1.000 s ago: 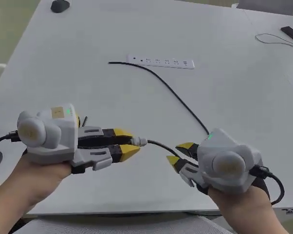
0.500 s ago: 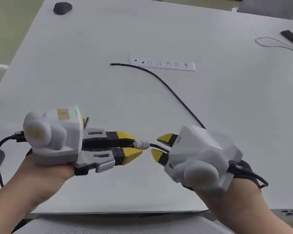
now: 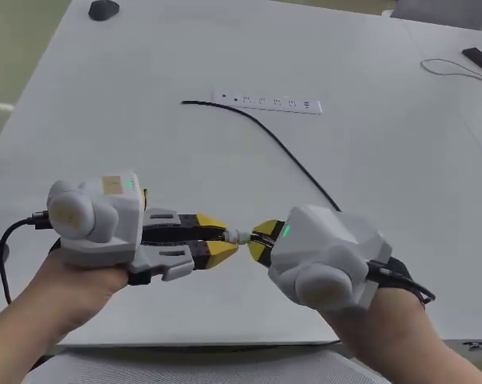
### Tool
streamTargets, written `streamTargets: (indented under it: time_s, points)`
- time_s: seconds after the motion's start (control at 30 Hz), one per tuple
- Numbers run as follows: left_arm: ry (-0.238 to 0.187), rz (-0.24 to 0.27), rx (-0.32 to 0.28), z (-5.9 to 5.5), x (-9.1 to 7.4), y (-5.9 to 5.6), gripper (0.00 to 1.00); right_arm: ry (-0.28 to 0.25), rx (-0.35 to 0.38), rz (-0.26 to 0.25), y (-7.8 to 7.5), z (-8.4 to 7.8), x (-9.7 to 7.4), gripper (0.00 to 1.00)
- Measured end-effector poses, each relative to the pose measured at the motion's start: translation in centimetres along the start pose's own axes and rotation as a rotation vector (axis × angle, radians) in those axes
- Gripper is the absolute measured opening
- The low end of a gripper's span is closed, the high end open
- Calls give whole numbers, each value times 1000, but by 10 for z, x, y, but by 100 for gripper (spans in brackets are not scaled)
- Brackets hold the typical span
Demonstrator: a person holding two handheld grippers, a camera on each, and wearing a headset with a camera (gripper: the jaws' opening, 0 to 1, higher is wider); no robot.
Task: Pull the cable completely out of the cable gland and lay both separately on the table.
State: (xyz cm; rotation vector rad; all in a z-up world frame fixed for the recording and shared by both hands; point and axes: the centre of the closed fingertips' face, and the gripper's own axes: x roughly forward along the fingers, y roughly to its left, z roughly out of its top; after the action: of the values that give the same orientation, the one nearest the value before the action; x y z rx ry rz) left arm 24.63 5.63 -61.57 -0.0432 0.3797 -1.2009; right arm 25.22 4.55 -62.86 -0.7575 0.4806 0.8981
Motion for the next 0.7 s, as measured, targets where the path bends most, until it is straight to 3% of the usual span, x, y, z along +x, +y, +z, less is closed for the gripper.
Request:
streamTargets:
  time_s: [0.4,0.7]
  points:
    - [-12,6,2,2,2,-2,15,-22,59,-26,-5,-4,-4,0]
    - [-10,12,10,2,2,-1,15,-17,234,-21,-10,-19,-4,0]
